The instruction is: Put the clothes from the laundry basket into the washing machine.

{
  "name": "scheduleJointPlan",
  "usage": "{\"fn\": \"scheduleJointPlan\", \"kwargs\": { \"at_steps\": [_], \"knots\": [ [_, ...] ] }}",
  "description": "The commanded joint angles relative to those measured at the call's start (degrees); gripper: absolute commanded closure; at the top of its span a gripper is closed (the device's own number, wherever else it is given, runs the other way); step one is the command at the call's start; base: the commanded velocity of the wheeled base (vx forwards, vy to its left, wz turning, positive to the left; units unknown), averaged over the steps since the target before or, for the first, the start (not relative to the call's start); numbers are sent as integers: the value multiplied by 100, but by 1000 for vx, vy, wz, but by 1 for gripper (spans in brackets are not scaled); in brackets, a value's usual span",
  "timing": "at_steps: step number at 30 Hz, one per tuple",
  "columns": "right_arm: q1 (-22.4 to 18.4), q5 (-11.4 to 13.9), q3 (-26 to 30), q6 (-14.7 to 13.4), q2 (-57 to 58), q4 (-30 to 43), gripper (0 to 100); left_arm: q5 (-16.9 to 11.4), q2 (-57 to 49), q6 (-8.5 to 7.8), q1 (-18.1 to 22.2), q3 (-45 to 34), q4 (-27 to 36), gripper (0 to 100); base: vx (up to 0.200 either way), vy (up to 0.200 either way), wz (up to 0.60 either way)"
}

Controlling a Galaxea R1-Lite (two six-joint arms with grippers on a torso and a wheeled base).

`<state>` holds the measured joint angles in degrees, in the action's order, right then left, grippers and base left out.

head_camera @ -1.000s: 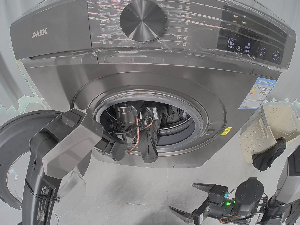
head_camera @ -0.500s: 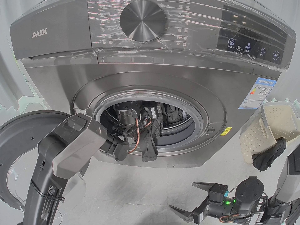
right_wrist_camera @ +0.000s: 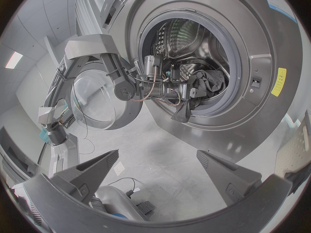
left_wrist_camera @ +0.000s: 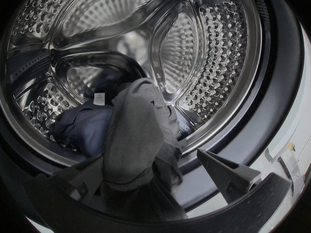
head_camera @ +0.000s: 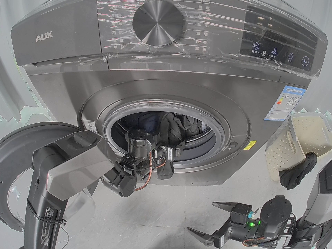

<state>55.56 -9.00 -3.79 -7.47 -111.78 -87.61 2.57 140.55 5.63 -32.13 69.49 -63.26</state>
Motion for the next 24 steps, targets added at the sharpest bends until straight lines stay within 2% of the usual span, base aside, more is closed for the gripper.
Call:
{"fn": "scheduleJointPlan", "kwargs": {
  "at_steps": [1,5,6,12,16,17,18,21,24],
  "knots": [
    [7,3,1,-9,-2,-1,0,-2,34,-27,14,-58,15,0,0,0,0],
    [7,3,-8,0,-2,-1,0,-11,96,-194,23,-120,42,0,0,0,0],
    [7,3,-8,0,-2,-1,0,-20,96,-238,14,-146,42,100,0,0,0],
    [7,3,-52,0,-2,-1,0,-29,175,-238,5,-58,33,100,0,0,0],
    [16,3,-69,0,-2,-1,0,59,184,-168,41,469,42,100,0,0,0],
    [16,-14,-78,-9,-2,-1,0,94,193,-124,58,715,68,100,0,0,0],
    [16,-14,-78,-9,-2,-1,0,191,245,-9,146,1041,68,100,0,0,0],
    [16,3,-78,-9,-2,-1,0,393,403,131,234,1568,59,100,0,0,0],
    [7,3,-87,-9,-11,-1,0,560,606,140,357,2078,-2,100,0,0,0]
  ]
}}
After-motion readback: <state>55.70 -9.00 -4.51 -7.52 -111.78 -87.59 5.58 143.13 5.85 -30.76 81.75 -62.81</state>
